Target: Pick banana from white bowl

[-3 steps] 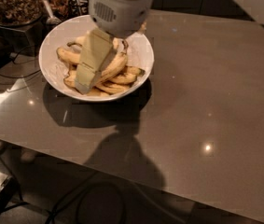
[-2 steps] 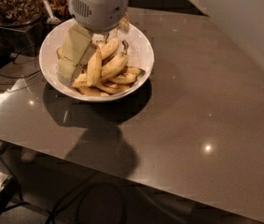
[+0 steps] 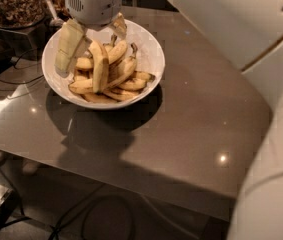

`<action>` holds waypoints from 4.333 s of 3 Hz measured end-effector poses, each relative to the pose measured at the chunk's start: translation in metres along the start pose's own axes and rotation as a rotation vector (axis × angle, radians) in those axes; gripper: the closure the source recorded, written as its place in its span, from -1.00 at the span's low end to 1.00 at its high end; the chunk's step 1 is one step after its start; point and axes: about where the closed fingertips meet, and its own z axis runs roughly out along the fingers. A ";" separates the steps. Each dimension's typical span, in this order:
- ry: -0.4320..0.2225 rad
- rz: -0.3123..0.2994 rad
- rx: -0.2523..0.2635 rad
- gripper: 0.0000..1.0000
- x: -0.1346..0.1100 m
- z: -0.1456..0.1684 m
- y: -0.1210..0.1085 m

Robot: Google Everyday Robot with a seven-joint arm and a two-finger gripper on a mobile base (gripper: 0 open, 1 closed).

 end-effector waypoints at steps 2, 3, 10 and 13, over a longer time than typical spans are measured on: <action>-0.019 0.102 -0.022 -0.28 -0.026 0.011 -0.027; 0.005 0.130 -0.024 -0.30 -0.028 0.024 -0.034; -0.068 -0.070 -0.005 1.00 0.004 -0.003 -0.017; -0.063 -0.205 0.018 1.00 0.067 -0.038 -0.044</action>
Offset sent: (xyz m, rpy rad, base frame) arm 0.0239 -0.0249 -0.0126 -0.0759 0.1458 -0.1351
